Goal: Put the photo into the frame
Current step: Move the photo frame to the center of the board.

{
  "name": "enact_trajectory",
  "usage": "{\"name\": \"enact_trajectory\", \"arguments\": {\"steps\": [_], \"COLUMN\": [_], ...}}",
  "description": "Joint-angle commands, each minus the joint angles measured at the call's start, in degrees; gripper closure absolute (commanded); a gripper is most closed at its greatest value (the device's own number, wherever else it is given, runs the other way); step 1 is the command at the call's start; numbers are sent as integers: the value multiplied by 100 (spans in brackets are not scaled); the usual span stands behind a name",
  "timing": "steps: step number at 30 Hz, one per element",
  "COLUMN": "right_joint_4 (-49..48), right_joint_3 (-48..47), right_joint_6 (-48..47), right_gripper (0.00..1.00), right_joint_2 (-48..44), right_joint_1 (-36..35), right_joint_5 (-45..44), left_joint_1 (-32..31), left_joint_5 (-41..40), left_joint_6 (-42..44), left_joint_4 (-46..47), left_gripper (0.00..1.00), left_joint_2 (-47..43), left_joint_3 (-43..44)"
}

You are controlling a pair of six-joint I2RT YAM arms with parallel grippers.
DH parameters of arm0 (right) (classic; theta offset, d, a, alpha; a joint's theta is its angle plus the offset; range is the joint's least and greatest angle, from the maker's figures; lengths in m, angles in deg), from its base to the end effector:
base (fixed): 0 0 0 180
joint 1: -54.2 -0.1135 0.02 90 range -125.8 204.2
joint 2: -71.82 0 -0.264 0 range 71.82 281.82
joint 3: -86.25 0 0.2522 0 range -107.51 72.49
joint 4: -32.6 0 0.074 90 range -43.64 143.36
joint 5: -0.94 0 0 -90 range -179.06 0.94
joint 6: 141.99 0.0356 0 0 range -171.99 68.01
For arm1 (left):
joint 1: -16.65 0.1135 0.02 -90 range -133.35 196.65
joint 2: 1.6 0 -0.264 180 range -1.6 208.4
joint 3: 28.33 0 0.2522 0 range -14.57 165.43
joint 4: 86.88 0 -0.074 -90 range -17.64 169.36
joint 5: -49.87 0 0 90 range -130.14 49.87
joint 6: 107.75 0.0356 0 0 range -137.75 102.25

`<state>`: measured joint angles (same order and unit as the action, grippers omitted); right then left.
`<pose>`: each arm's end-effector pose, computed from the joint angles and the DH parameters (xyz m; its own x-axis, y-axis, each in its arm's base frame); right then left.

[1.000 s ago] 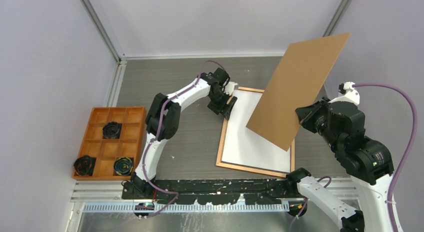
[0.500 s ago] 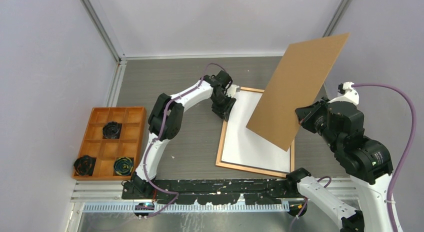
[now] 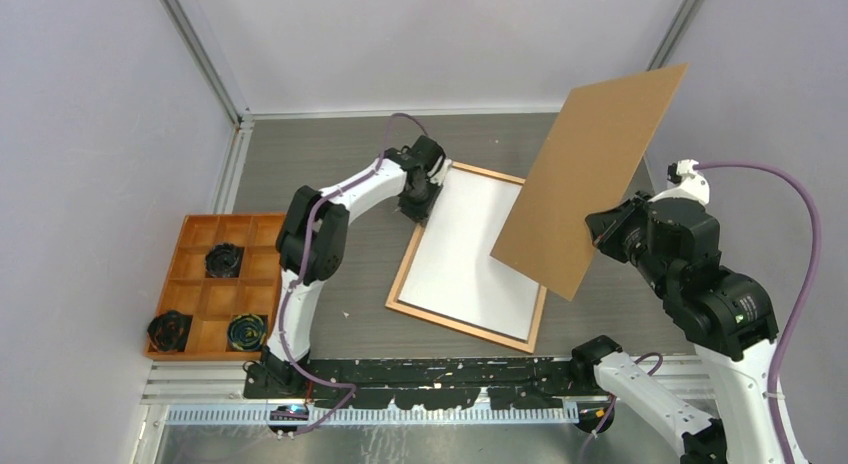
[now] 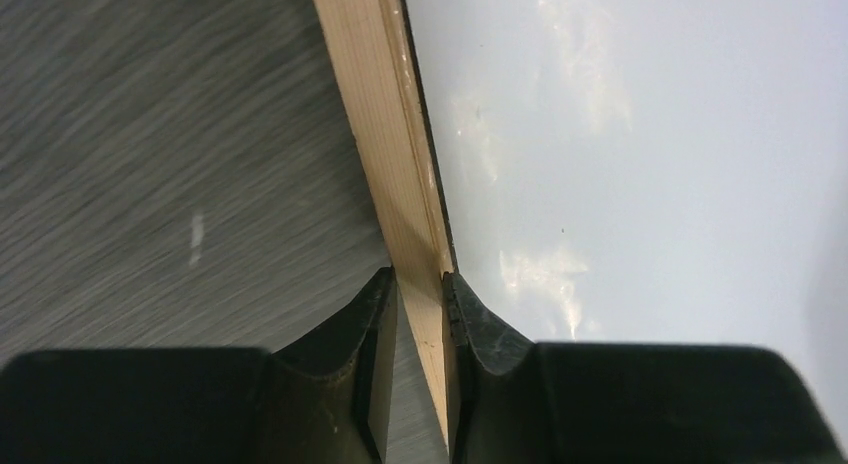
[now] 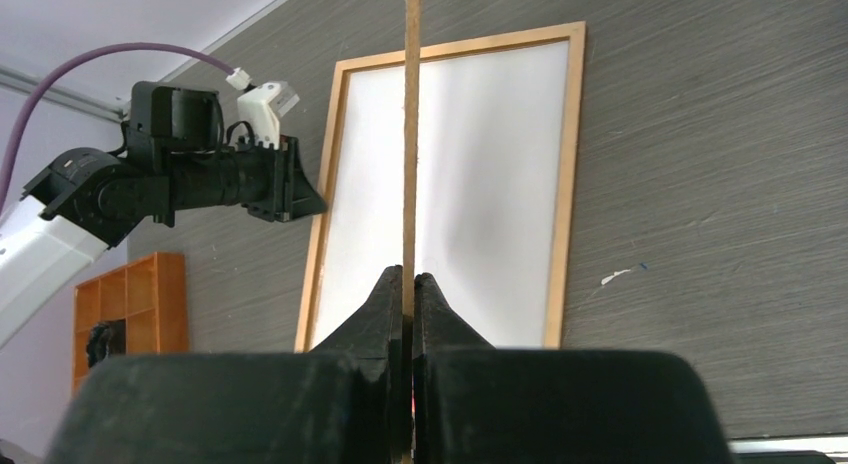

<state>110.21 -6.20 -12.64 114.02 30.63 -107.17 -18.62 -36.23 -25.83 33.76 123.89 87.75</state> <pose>0.0791 0.0224 0.4352 -0.4063 0.4803 -0.7774 0.1689 0.8755 0.4527 0.3756 -0.2686 0.1851 -0.8373 0.4204 -0.3496 0.4833 0.8680 -0.1137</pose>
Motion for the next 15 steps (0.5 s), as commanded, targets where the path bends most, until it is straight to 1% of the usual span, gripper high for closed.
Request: {"name": "enact_trajectory", "arguments": {"steps": [1, 8, 12, 15], "right_joint_4": [-1012, -1235, -1302, -1307], "right_joint_3": [-48, -31, -83, -164], "right_joint_6": [-93, -179, -235, -268], "right_gripper": [99, 99, 99, 99], "right_joint_2": [83, 349, 537, 683], "right_joint_1": [-16, -15, -15, -11], "right_joint_5": [70, 322, 486, 563], "left_joint_1": [388, 898, 1201, 1288], "left_joint_5": [-968, -1313, -1244, -1089], "left_joint_6": [176, 45, -59, -81], "left_joint_4": [77, 99, 177, 183], "left_gripper": [87, 89, 89, 87], "left_joint_2": [-489, -988, -1312, -1591], "left_joint_3": [-494, -1221, -1689, -1862]}}
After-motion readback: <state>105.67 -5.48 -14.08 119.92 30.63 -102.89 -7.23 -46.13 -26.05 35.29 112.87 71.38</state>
